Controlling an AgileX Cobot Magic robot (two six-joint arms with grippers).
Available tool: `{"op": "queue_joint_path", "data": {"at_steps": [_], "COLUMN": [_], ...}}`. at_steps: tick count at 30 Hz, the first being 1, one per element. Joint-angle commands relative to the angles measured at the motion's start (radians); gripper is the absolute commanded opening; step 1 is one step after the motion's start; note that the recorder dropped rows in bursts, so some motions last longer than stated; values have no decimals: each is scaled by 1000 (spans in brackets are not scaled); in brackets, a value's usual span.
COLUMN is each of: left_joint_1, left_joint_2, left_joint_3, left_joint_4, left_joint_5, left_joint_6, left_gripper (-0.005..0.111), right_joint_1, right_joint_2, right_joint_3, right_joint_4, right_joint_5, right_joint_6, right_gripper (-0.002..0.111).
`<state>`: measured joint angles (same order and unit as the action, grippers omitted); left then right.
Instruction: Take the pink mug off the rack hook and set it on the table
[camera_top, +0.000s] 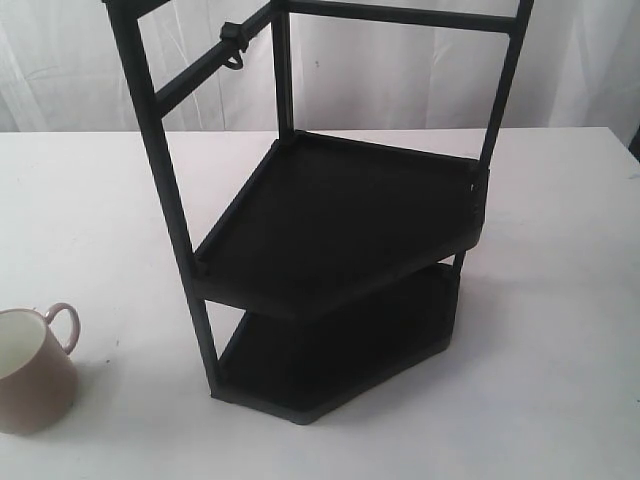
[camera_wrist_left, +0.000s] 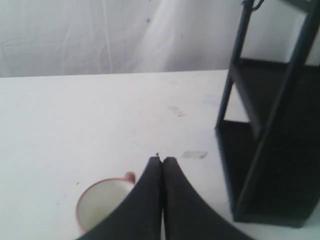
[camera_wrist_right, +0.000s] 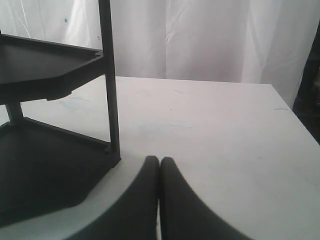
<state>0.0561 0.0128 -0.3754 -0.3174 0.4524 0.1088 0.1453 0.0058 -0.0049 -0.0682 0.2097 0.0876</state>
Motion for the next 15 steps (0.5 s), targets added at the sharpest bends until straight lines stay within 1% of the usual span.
{"op": "queue_joint_path", "data": {"at_steps": [1, 3, 4, 6, 7, 8, 11, 13, 15], "left_joint_1": [3, 3, 3, 3, 3, 3, 3, 3, 3], "left_joint_2": [-13, -13, -13, -13, -13, -13, -13, -13, -13], "left_joint_3": [125, 187, 218, 282, 319, 342, 375, 375, 375], "left_joint_4": [143, 148, 148, 148, 151, 164, 170, 170, 170], "left_joint_5": [-42, -64, -97, -208, -291, -337, -385, -406, -377], "left_joint_6": [0, 0, 0, 0, 0, 0, 0, -4, -4], "left_gripper": [0, 0, 0, 0, 0, 0, 0, 0, 0], "right_joint_1": [-5, -5, -5, -5, -5, -5, -5, -5, -5], "right_joint_2": [-6, -6, -6, -6, -6, -6, -6, -6, -6], "right_joint_3": [5, 5, 5, 5, 5, 5, 5, 5, 5], "right_joint_4": [-8, -8, -8, -8, -8, -8, -8, -8, -8], "right_joint_5": [-8, -8, -8, -8, -8, -8, -8, -8, -8], "right_joint_6": [-4, -4, -4, -4, -4, -4, -4, -4, -4], "right_gripper": [0, 0, 0, 0, 0, 0, 0, 0, 0]}}
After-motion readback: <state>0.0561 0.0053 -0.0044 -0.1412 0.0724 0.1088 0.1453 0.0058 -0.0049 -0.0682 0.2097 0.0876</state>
